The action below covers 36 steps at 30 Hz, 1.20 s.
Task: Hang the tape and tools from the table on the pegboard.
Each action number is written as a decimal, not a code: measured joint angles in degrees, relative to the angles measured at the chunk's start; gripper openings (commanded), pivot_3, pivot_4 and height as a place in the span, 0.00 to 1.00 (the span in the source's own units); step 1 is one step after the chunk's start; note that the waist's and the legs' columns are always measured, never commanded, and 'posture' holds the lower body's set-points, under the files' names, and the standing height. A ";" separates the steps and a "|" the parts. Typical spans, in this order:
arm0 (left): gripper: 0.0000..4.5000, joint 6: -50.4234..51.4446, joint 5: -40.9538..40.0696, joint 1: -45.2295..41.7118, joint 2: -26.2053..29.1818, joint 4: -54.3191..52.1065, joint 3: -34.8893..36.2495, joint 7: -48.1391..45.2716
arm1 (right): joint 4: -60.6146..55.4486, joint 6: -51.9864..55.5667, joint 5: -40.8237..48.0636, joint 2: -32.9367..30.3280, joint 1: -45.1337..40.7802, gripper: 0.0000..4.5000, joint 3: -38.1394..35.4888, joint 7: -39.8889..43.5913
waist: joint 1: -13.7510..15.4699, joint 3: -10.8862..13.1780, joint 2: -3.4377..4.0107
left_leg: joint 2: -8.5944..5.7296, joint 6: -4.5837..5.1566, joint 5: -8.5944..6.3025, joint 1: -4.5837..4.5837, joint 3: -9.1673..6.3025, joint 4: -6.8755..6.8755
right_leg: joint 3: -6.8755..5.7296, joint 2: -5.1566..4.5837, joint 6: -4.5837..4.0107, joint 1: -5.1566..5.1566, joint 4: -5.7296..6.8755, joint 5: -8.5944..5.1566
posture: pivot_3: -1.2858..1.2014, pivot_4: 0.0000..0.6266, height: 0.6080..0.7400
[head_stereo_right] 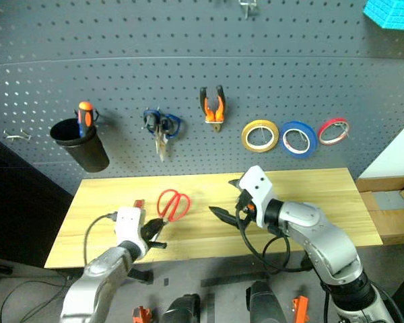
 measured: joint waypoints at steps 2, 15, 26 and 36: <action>0.01 -5.99 2.81 2.74 0.39 -5.01 -0.12 0.55 | 0.00 -0.86 0.10 0.85 -0.04 1.00 -0.17 -0.01 | 0.24 -0.01 -0.02 | 0.00 0.00 0.00 0.01 0.00 0.00 | -0.01 0.00 -0.25 0.01 0.01 -0.15 | 0.45 0.29 1.00; 0.01 -9.03 5.06 -10.78 1.68 -9.48 5.54 3.65 | 5.76 -4.66 -1.28 4.92 -5.70 1.00 -2.81 -2.60 | 1.23 -0.03 -0.05 | 0.00 0.02 0.01 0.00 0.03 0.01 | -0.02 0.03 0.07 0.02 0.01 0.04 | 0.46 0.27 1.00; 0.01 -11.75 3.83 -25.50 4.43 7.76 4.23 -2.24 | 6.46 -5.46 -1.87 7.09 -8.36 1.00 -2.56 -3.29 | 1.10 -0.04 -0.06 | 0.00 0.02 0.01 -0.01 0.00 0.01 | -0.04 0.04 0.08 0.01 0.04 0.05 | 0.45 0.28 1.00; 0.01 -13.85 3.74 -27.64 4.44 14.58 4.17 -3.72 | 6.41 -5.48 -2.33 8.56 -9.19 1.00 -2.19 -4.18 | 1.03 -0.05 -0.07 | 0.00 0.02 0.01 -0.01 -0.01 0.03 | -0.03 0.04 0.09 0.01 0.05 0.06 | 0.44 0.29 1.00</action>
